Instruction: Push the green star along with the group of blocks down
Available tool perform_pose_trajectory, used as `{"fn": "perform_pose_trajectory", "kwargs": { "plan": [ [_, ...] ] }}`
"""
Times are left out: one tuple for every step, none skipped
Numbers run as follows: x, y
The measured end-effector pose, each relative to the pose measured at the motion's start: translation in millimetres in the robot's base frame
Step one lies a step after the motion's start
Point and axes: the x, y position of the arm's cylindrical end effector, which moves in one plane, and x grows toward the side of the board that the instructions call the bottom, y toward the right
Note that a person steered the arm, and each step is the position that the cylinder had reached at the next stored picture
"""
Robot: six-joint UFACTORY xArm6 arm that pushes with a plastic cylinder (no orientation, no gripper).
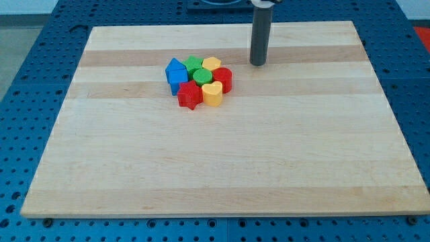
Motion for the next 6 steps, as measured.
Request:
{"fn": "perform_pose_trajectory", "kwargs": {
  "plan": [
    [-8, 0],
    [-9, 0],
    [-28, 0],
    [-33, 0],
    [-33, -6],
    [-33, -23]
  ]
}}
